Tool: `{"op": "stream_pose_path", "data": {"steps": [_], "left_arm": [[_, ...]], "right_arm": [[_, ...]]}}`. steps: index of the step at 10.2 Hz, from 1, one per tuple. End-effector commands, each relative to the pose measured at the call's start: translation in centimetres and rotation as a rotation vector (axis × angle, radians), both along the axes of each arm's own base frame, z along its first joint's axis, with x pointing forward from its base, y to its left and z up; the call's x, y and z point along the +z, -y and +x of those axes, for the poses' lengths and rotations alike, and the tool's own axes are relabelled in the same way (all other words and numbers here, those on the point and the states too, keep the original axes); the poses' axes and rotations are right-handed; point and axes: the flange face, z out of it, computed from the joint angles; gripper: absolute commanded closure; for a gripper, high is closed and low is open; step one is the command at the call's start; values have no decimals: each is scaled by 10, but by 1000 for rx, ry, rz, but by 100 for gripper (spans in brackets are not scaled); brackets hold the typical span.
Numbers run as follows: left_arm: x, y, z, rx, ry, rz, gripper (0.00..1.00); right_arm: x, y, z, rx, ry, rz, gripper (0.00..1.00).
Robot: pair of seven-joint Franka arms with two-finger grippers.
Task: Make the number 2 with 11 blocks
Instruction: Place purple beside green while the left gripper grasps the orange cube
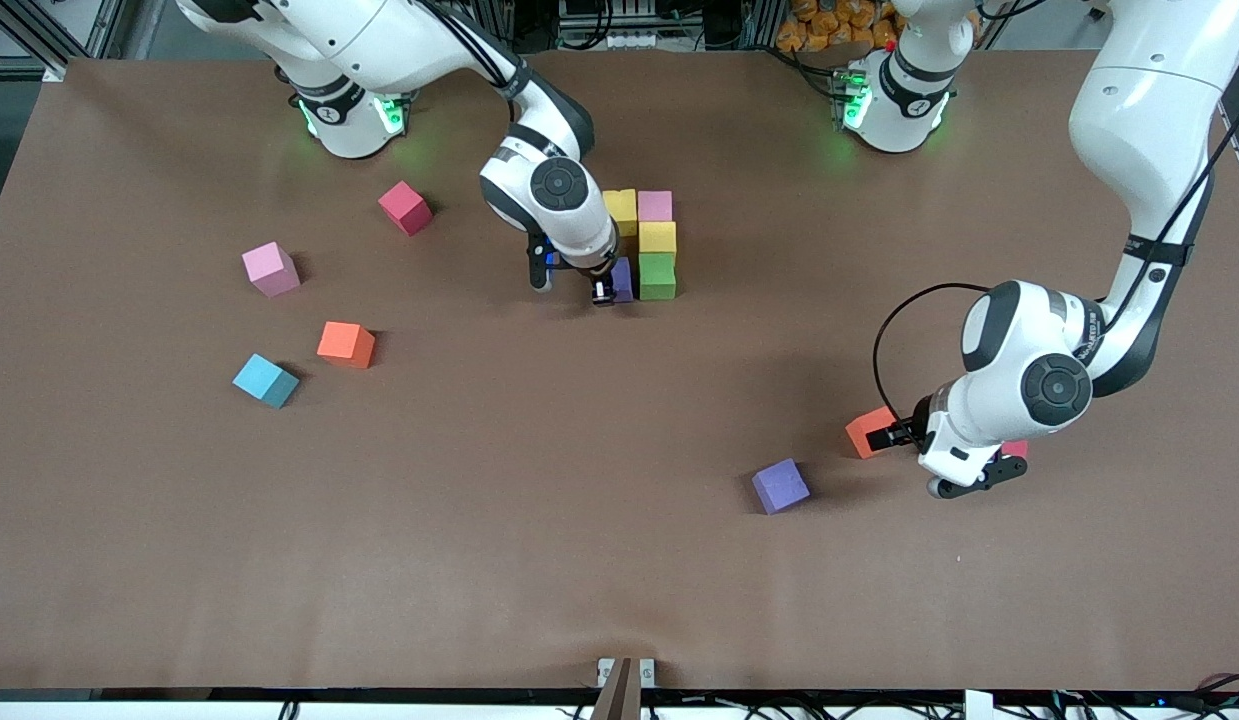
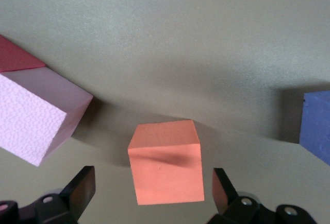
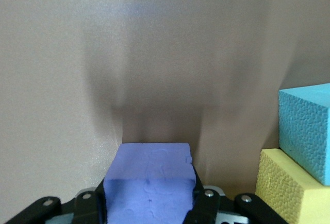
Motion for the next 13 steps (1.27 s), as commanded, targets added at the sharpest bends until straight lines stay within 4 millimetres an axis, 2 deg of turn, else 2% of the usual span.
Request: {"op": "stream_pose_path", "data": {"steps": [1, 2, 4, 6, 7, 13], "left_arm": [[-2, 6, 2, 12, 14, 20, 0], [-3, 9, 2, 15, 14, 20, 0], [-19, 11, 1, 37, 6, 8, 0], [-22, 11, -1, 35, -1, 10, 0], [-32, 11, -2, 36, -15, 7, 0], [-48, 6, -3, 30, -38, 3, 0]], "right_arm": [[-2, -8, -2, -12, 4, -9, 100], [-3, -8, -3, -10, 4, -10, 100], [-4, -10, -4, -4, 5, -11, 100], [-5, -11, -3, -1, 7, -11, 100], [-5, -11, -2, -1, 8, -10, 100], [-9, -14, 1, -1, 22, -21, 100]]}}
